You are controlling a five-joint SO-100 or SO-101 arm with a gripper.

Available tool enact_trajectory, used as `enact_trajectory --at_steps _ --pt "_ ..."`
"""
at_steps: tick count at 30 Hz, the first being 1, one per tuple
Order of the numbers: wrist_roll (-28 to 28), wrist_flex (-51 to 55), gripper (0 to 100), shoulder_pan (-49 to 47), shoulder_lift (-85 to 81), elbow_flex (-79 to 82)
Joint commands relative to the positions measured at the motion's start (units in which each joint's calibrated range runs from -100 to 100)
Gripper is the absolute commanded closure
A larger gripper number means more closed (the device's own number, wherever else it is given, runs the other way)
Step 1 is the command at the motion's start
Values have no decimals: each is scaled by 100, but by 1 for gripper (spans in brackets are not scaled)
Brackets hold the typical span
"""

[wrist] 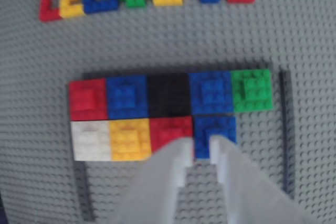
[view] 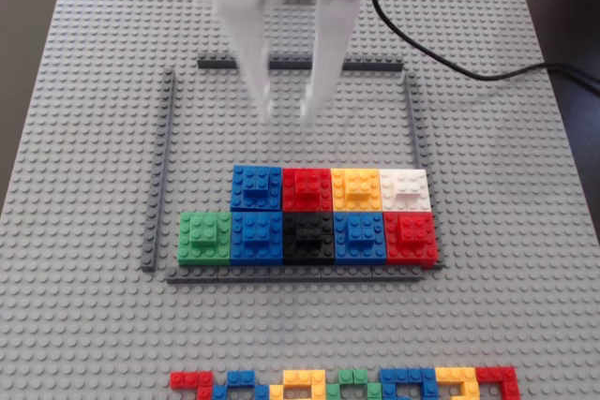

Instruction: Grab the cube and place it into the grid

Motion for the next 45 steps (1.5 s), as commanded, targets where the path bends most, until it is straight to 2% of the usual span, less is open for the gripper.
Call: enact_trajectory --at_steps 1,9,20,27,45 --pt "-93 85 100 -129 -1445 145" --pt "-234 2 100 -387 -3182 1323" --pt "-459 -804 100 -439 -5632 4204" --pt "-415 -1297 100 -424 -6939 5908" --pt "-327 -1771 100 -343 -8719 8880"
